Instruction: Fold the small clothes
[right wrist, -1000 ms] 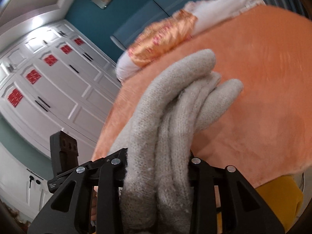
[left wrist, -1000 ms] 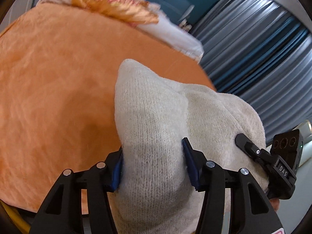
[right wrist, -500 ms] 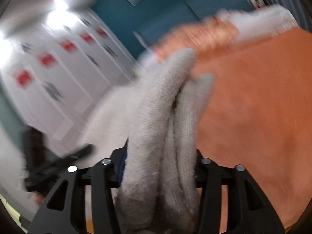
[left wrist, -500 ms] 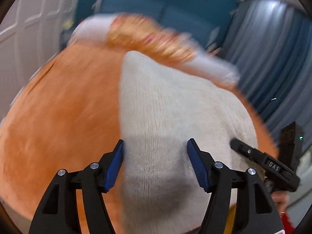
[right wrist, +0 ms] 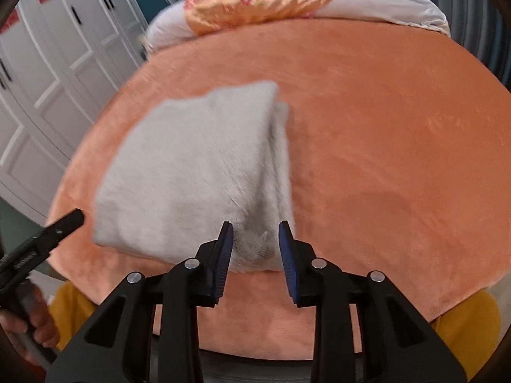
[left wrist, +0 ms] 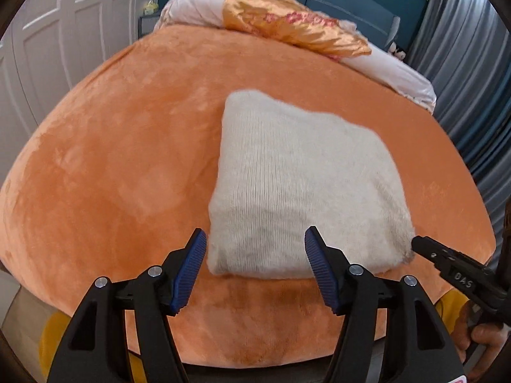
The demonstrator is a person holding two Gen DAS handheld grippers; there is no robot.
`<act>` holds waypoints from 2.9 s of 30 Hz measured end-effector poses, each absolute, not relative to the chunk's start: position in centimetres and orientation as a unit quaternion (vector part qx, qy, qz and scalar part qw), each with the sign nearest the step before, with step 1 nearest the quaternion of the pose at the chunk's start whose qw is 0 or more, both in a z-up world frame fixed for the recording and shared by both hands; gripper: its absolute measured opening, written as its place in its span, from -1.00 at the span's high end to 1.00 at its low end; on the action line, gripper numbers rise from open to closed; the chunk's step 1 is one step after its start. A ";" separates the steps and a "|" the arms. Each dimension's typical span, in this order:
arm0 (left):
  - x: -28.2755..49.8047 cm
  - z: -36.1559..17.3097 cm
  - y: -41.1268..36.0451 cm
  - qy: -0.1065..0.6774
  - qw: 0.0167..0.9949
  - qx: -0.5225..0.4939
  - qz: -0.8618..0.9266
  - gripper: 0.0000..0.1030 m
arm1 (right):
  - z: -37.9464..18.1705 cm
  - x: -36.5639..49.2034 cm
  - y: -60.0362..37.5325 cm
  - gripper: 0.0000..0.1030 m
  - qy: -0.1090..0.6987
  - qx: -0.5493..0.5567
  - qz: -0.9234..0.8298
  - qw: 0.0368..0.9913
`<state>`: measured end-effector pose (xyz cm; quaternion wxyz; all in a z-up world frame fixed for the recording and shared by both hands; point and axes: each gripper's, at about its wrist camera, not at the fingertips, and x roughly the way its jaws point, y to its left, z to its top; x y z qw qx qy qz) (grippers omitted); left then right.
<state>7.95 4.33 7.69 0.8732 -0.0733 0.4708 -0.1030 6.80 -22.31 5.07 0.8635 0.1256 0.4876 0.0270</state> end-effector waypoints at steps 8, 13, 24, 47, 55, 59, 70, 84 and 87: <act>8.3 3.5 4.2 0.513 0.853 -0.063 -0.078 -0.20 | 1.9 9.8 -21.7 0.43 0.522 0.094 0.015 0.848; 8.3 2.9 3.8 0.517 0.851 -0.061 -0.069 -0.20 | 0.5 10.9 -21.7 0.29 0.525 0.081 0.002 0.847; 6.0 3.6 1.4 0.506 0.862 -0.006 -0.042 -0.28 | 4.7 5.9 -22.2 0.22 0.483 0.110 -0.012 0.869; 1.6 -0.5 -2.6 0.480 0.876 0.041 -0.008 -0.44 | -0.5 -0.1 -19.1 -0.08 0.474 0.053 -0.033 0.879; 0.8 -1.2 -3.0 0.457 0.888 0.042 0.002 -0.59 | -1.0 -0.4 -18.1 -0.21 0.461 0.040 -0.031 0.886; 0.9 -1.6 -2.6 0.450 0.892 0.031 0.008 -0.68 | -1.2 -0.7 -17.8 -0.22 0.453 0.035 -0.037 0.890; 0.8 -1.7 -2.7 0.444 0.895 0.034 0.007 -0.69 | -1.7 -1.2 -17.2 -0.26 0.448 0.029 -0.041 0.893; 1.5 -1.7 -2.1 0.451 0.892 0.031 0.004 -0.77 | -1.6 -1.2 -16.9 -0.27 0.449 0.032 -0.052 0.891; 1.5 -1.7 -2.0 0.452 0.892 0.031 0.003 -0.78 | -1.6 -1.2 -16.7 -0.27 0.450 0.033 -0.054 0.891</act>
